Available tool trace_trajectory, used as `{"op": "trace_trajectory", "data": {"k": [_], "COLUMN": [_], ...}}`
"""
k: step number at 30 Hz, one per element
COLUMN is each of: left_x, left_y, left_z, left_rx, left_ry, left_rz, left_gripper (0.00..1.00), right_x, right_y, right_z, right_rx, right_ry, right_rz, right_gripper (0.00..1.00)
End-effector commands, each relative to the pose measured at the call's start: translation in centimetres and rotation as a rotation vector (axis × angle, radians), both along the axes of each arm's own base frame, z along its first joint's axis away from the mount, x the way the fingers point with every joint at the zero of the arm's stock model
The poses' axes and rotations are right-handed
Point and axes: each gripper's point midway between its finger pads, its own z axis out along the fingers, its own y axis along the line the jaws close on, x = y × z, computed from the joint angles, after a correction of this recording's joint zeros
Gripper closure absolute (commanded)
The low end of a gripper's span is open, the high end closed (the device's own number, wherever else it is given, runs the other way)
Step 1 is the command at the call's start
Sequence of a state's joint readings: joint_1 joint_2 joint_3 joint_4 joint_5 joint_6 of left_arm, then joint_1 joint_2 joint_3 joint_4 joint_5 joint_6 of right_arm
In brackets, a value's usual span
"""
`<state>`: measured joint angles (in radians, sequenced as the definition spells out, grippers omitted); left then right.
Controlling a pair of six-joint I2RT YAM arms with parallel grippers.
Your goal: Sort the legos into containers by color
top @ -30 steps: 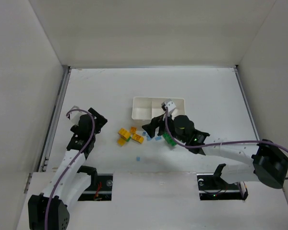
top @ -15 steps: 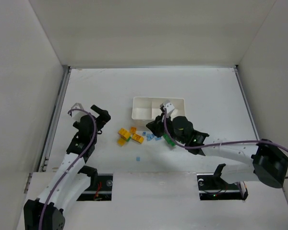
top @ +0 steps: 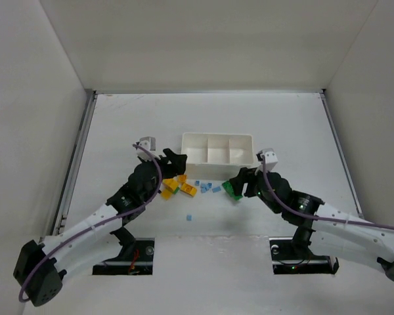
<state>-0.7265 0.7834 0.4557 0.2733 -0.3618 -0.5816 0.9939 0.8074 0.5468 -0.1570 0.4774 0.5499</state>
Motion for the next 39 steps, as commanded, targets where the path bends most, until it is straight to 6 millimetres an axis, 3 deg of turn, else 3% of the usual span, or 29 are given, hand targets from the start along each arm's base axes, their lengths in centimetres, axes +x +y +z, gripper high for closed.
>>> {"op": "trace_trajectory", "data": {"k": [1, 2, 3, 5, 9, 15, 23, 26, 28, 29, 31, 35, 39], "left_x": [-0.7, -1.1, -1.5, -2.1, -3.0, -3.4, -3.0, -2.6, -2.3, -2.2, -2.0, -1.8, -2.4], "left_y": [-4.3, -5.4, -6.4, -7.8, -9.2, -10.2, -10.4, -10.0, -9.8, -9.7, -9.5, -9.4, -10.2], "left_z": [4.0, 3.9, 3.7, 3.2, 3.0, 2.6, 2.2, 2.1, 2.2, 2.3, 2.4, 3.6, 5.6], "left_rx": [-0.028, -0.035, -0.042, -0.04, -0.053, -0.066, -0.093, -0.111, -0.125, -0.133, -0.15, -0.2, -0.278], "left_ry": [-0.127, -0.124, -0.121, -0.111, -0.116, -0.106, -0.083, -0.07, -0.065, -0.062, -0.056, -0.063, -0.095], "left_rz": [-0.153, -0.19, -0.223, -0.274, -0.319, -0.357, -0.372, -0.363, -0.36, -0.357, -0.358, -0.376, -0.433], "left_gripper": [0.45, 0.58, 0.65, 0.7, 0.69, 0.6, 0.55, 0.54, 0.53, 0.52, 0.5, 0.44, 0.39], "right_x": [-1.2, -1.3, -1.5, -1.4, -0.6, 0.9, 2.5, 3.0, 3.4, 3.5, 3.8, 3.5, 2.7], "right_y": [-1.9, -1.5, -1.2, -0.7, 0.1, 1.4, 1.6, 2.0, 2.0, 2.0, 1.9, 2.3, 3.1], "right_z": [-4.1, -4.8, -5.5, -6.4, -7.4, -7.6, -9.6, -10.2, -10.0, -9.6, -8.1, -2.4, 3.7], "right_rx": [-0.116, -0.133, -0.153, -0.193, -0.247, -0.249, -0.276, -0.272, -0.263, -0.254, -0.213, -0.034, 0.259], "right_ry": [0.155, 0.179, 0.203, 0.233, 0.244, 0.231, 0.258, 0.267, 0.258, 0.246, 0.215, 0.115, 0.028], "right_rz": [-0.055, -0.041, -0.028, -0.011, -0.002, 0.026, 0.016, 0.024, 0.014, 0.011, 0.003, 0.034, 0.135], "right_gripper": [0.25, 0.25, 0.25, 0.25, 0.26, 0.26, 0.32, 0.44, 0.58, 0.68, 0.76, 0.76, 0.75]}}
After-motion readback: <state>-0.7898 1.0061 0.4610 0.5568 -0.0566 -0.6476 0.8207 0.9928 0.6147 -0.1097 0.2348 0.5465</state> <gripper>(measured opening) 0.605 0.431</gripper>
